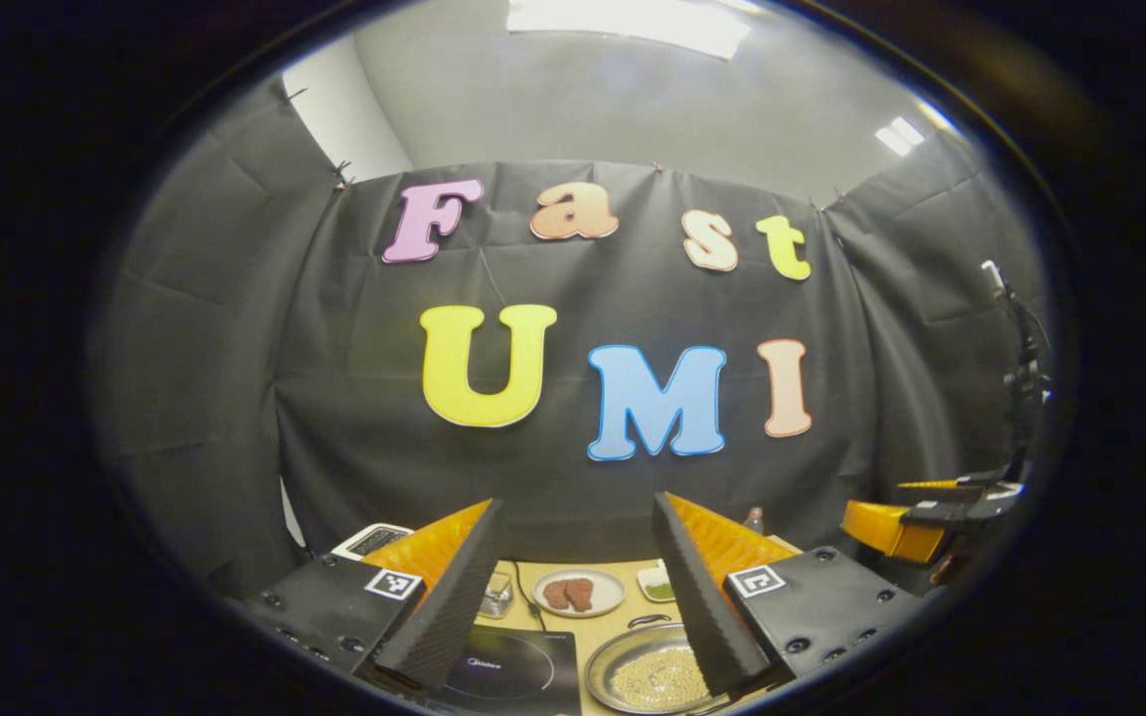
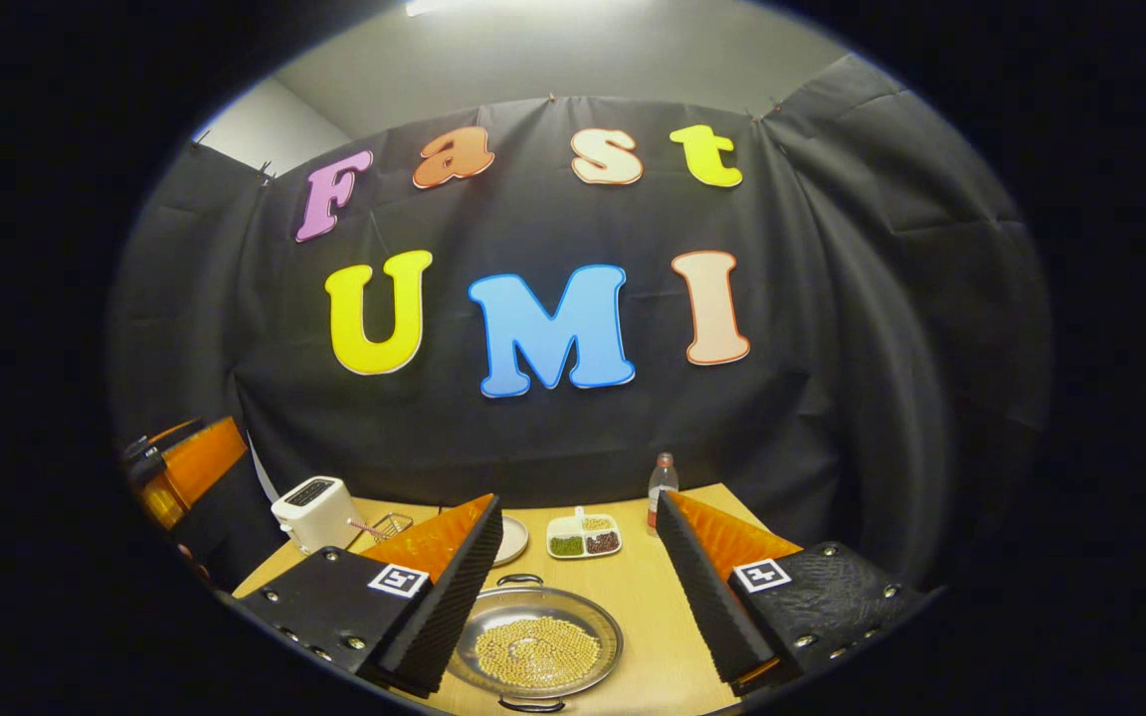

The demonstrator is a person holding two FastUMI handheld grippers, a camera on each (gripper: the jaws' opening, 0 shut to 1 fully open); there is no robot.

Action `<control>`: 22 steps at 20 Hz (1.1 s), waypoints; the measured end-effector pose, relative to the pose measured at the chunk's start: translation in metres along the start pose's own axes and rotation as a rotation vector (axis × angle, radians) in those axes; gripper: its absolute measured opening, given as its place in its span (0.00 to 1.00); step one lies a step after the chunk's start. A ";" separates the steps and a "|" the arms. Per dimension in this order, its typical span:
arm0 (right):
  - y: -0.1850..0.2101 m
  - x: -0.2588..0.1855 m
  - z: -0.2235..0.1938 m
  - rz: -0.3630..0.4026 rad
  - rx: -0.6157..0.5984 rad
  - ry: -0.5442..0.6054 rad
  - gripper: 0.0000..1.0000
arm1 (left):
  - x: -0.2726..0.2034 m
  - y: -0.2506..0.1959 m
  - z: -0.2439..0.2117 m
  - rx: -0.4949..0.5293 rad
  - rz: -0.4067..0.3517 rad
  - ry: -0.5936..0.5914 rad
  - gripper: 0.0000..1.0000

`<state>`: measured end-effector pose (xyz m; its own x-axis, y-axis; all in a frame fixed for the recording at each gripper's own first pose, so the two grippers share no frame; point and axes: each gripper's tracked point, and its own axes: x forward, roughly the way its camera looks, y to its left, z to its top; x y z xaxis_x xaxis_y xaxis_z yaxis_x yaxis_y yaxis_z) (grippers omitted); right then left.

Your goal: First push the handle of the pot to place it horizontally, then grasp the pot with both hands and set it on the induction cooktop.

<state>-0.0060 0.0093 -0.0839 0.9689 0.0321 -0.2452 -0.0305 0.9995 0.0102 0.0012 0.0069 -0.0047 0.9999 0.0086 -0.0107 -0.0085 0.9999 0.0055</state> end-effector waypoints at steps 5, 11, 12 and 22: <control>0.015 0.007 -0.047 0.046 0.019 0.170 0.75 | -0.001 0.008 0.001 0.005 0.024 0.002 0.96; 0.040 0.007 -0.104 0.130 -0.013 0.382 0.36 | -0.003 0.018 -0.007 0.008 0.042 0.022 0.96; 0.046 0.005 -0.115 0.158 -0.028 0.423 0.37 | -0.003 0.021 -0.010 0.006 0.046 0.025 0.96; 0.082 -0.011 -0.195 0.279 -0.047 0.701 0.01 | -0.008 0.056 -0.027 0.000 0.120 0.062 0.95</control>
<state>-0.0667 0.0915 -0.2697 0.5415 0.2623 -0.7987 -0.2771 0.9527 0.1250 -0.0074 0.0629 -0.0311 0.9891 0.1288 -0.0720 -0.1283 0.9917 0.0107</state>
